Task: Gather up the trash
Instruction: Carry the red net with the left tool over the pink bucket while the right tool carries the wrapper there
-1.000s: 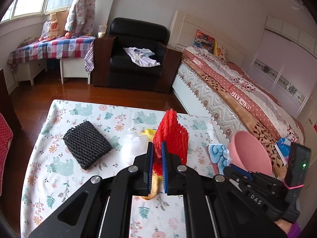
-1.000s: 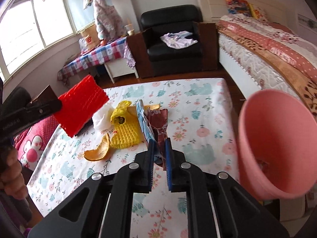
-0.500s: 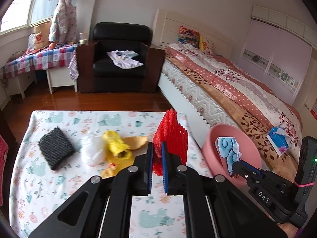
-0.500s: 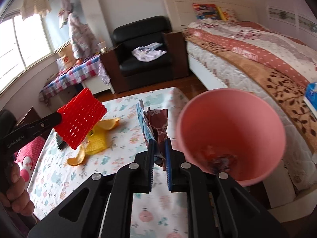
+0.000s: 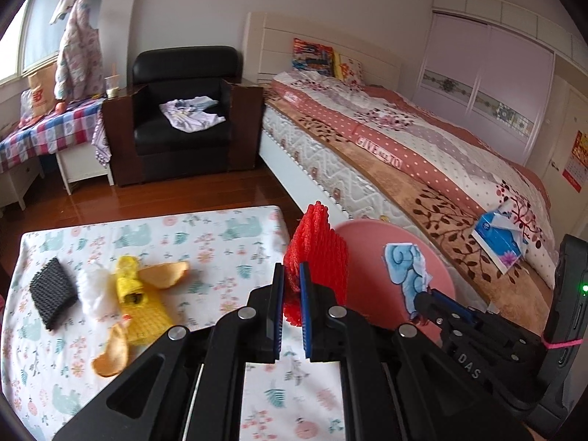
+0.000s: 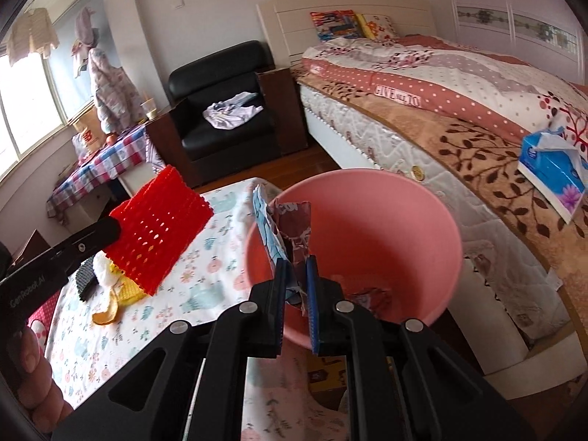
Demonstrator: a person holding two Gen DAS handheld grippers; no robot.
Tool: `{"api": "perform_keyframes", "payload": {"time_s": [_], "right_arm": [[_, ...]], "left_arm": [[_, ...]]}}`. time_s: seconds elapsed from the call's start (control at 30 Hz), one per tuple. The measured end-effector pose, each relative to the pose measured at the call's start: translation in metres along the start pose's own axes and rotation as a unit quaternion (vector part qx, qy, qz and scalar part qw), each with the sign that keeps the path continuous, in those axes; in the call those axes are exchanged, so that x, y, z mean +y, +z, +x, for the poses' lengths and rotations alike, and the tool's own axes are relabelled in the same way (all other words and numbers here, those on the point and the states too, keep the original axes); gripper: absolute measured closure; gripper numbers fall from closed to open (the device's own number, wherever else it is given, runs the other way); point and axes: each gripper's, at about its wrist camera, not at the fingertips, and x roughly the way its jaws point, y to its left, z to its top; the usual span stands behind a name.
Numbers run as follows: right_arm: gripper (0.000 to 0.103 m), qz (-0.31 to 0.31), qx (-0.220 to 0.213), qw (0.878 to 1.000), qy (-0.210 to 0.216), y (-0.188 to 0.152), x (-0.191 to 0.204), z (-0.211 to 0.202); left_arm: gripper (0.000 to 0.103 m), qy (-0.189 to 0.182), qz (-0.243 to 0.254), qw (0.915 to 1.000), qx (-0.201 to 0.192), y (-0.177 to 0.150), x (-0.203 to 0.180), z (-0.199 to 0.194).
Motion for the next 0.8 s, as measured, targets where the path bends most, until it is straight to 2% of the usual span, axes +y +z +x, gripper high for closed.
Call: {"api": "perform_keyframes", "payload": {"time_s": [0.27, 0.8], "right_arm": [[0.092, 0.007, 0.002, 1.000, -0.015, 0.002, -0.019, 0.004], [0.092, 0.012, 0.015, 0.999, -0.031, 0.004, -0.043, 0.022]], "left_arm": [[0.096, -0.007, 0.018, 0.9997, 0.013, -0.001, -0.036, 0.023], [0.096, -0.008, 0.038, 0.9983, 0.044, -0.009, -0.060, 0.064]]}}
